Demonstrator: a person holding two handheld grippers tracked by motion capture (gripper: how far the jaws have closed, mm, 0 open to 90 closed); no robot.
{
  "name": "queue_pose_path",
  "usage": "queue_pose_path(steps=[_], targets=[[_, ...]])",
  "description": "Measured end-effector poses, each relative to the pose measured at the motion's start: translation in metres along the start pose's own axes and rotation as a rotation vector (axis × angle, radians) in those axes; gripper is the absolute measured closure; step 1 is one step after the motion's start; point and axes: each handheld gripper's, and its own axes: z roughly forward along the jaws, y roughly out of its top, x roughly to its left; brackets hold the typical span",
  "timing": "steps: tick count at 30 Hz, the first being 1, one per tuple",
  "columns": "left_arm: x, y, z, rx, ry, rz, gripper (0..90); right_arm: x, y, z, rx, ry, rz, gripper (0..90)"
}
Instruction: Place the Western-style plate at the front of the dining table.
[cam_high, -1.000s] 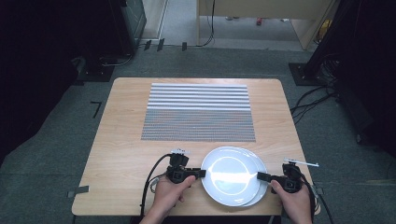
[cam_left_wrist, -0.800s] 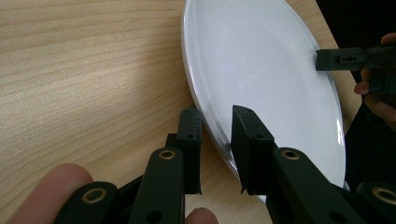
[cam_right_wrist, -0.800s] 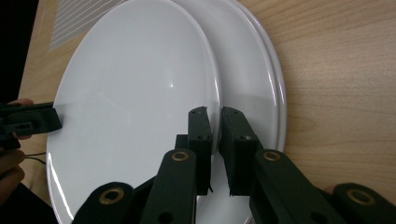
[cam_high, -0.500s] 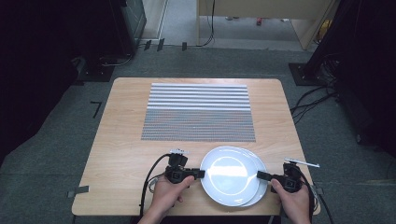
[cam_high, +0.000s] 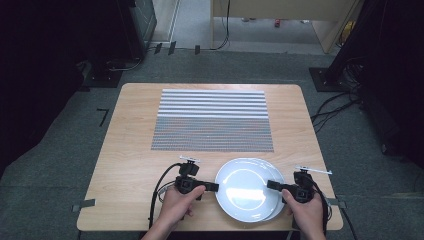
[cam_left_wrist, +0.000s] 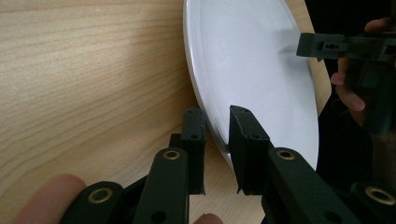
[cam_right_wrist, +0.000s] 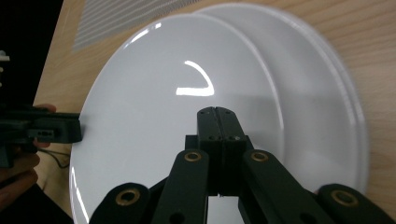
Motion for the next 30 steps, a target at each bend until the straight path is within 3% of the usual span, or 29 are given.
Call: queue_pose_path(steps=[4, 7, 11, 15, 20, 27, 30], targets=[[0.002, -0.001, -0.005, -0.014, -0.006, 0.003, 76.8, -0.012, 0.004, -0.019, -0.055, -0.064, 0.009, 87.2], [0.002, -0.001, -0.006, -0.021, -0.005, 0.002, 77.2, -0.026, 0.004, -0.026, -0.01, -0.089, 0.036, 84.2], [0.0, -0.001, -0.004, -0.014, 0.001, 0.01, 77.6, -0.031, 0.001, -0.021, 0.047, -0.05, 0.055, 83.7], [0.0, -0.001, -0.004, -0.014, 0.007, 0.015, 77.5, -0.029, 0.0, -0.017, 0.068, -0.063, 0.047, 86.0], [0.0, -0.001, -0.005, -0.017, 0.005, 0.015, 77.5, -0.033, 0.002, -0.024, 0.061, 0.014, 0.092, 82.7], [-0.001, -0.002, -0.005, -0.017, 0.009, 0.027, 77.4, -0.027, -0.004, -0.011, 0.127, 0.008, 0.067, 79.4], [-0.001, -0.003, -0.005, -0.019, 0.009, 0.028, 77.4, -0.026, -0.004, -0.01, 0.122, 0.002, 0.067, 79.5]])
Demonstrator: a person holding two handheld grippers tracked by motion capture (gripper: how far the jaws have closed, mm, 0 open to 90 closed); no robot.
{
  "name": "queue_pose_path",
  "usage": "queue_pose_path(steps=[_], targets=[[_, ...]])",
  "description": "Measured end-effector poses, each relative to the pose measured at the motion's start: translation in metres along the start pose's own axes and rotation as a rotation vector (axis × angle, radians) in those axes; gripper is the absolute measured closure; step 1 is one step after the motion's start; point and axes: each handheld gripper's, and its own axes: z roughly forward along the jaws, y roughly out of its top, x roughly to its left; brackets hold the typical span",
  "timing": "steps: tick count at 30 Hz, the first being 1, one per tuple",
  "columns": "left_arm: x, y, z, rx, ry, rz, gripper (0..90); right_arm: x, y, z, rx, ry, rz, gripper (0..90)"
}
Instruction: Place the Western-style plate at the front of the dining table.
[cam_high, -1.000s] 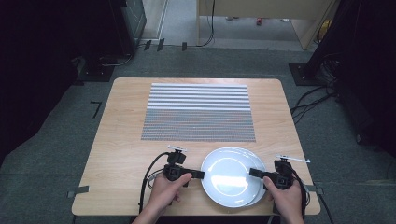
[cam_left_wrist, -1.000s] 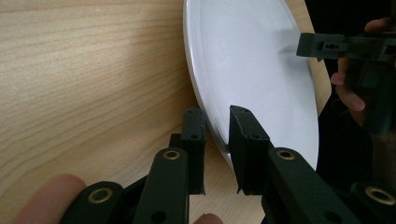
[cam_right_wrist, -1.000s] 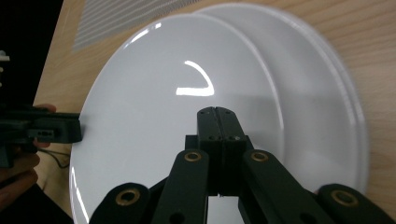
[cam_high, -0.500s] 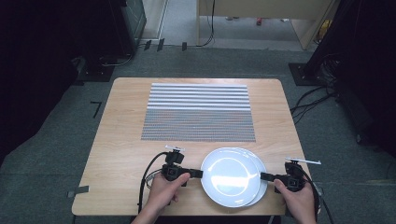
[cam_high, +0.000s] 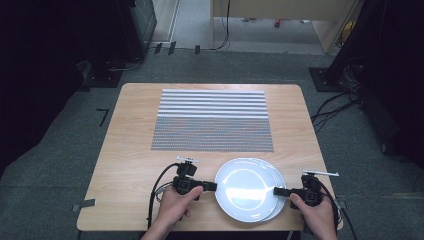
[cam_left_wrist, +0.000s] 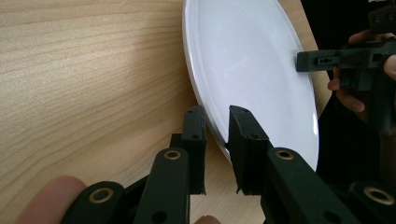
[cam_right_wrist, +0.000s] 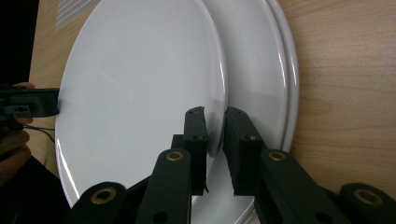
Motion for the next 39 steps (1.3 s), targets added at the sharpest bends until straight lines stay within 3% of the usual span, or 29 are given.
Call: queue_pose_path(steps=[12, 17, 25, 28, 33, 37, 39], targets=[[0.001, 0.0, 0.0, -0.006, 0.004, -0.008, 77.0, -0.008, -0.001, 0.004, -0.043, 0.057, 0.066, 82.3], [0.004, 0.001, -0.002, -0.004, -0.003, -0.018, 77.7, -0.01, 0.0, 0.002, -0.058, 0.106, 0.114, 84.8], [0.005, 0.001, -0.005, -0.011, -0.009, -0.022, 84.6, -0.003, 0.003, -0.003, -0.092, 0.123, 0.116, 86.5], [0.006, 0.001, -0.004, -0.009, 0.001, -0.011, 82.1, -0.003, 0.005, -0.005, -0.099, 0.14, 0.122, 87.2], [0.008, 0.001, -0.007, -0.035, 0.017, -0.02, 77.5, -0.001, 0.006, -0.005, -0.1, 0.128, 0.112, 86.8], [0.008, 0.001, -0.005, -0.032, 0.015, -0.021, 75.9, 0.003, 0.005, -0.003, -0.099, 0.066, 0.067, 85.1], [0.008, 0.001, -0.005, -0.033, 0.012, -0.02, 76.0, 0.003, 0.005, -0.003, -0.101, 0.059, 0.063, 85.2]])
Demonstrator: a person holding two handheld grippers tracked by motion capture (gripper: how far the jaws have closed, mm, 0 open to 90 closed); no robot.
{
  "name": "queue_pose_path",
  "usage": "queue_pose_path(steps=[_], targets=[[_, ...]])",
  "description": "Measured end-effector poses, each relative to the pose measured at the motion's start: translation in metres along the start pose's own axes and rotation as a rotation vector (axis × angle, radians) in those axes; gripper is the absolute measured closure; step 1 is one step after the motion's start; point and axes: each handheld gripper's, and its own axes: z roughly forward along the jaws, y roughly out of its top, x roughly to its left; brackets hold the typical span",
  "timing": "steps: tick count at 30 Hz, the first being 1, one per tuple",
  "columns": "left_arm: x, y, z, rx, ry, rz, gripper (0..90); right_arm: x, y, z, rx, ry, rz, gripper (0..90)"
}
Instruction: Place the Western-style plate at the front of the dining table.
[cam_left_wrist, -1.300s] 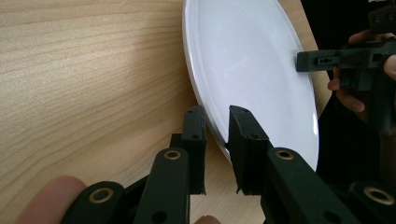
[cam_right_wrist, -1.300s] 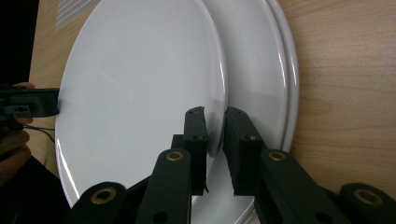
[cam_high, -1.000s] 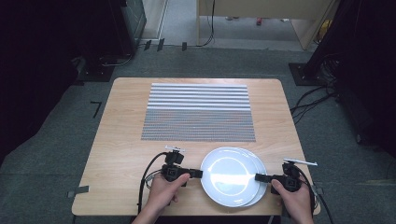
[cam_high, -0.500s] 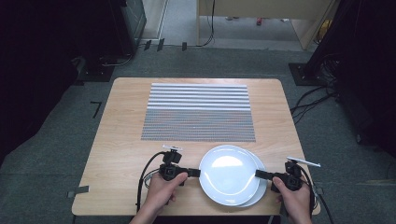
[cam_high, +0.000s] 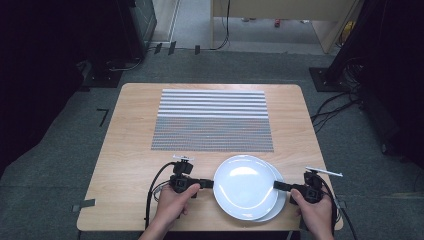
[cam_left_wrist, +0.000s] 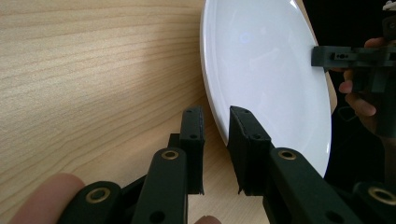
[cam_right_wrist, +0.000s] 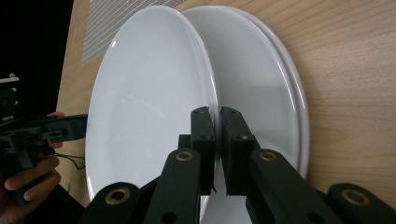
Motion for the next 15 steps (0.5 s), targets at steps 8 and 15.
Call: queue_pose_path(steps=[8, 15], targets=[[-0.004, 0.0, 0.005, 0.005, -0.023, 0.001, 75.8, -0.007, 0.001, -0.002, 0.005, 0.047, 0.037, 86.3], [-0.002, 0.0, 0.013, 0.035, -0.024, -0.005, 75.9, -0.007, 0.001, 0.0, 0.009, 0.044, 0.035, 85.9]])
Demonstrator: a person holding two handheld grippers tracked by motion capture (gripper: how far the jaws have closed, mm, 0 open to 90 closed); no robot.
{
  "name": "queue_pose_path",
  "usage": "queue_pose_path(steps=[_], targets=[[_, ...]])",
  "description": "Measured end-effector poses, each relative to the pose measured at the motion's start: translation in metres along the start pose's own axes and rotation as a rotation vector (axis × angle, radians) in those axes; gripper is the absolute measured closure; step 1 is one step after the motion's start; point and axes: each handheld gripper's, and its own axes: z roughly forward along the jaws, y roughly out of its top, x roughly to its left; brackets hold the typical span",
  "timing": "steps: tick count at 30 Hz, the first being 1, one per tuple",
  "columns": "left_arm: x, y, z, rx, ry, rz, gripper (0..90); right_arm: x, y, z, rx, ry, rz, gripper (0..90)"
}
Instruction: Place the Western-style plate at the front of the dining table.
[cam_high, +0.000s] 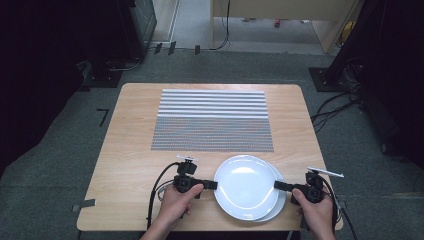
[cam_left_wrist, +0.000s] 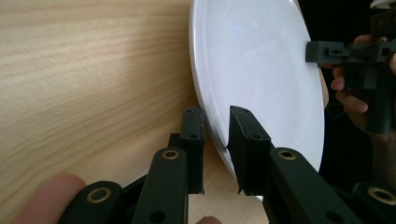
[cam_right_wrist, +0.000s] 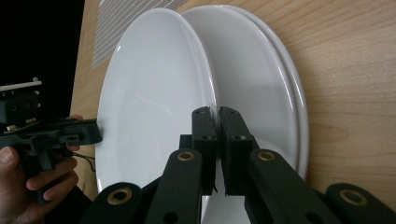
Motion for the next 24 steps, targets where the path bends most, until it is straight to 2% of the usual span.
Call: queue_pose_path(steps=[15, 19, 24], targets=[[-0.001, 0.0, -0.008, 0.001, 0.009, -0.001, 78.5, 0.01, 0.0, -0.001, -0.025, 0.004, -0.02, 86.6], [0.002, 0.001, -0.012, -0.008, 0.013, -0.012, 79.0, 0.015, 0.002, 0.002, -0.02, 0.0, -0.031, 86.5], [0.004, 0.003, -0.021, -0.019, 0.009, -0.017, 79.2, 0.019, 0.007, 0.008, 0.001, 0.009, -0.016, 86.4]])
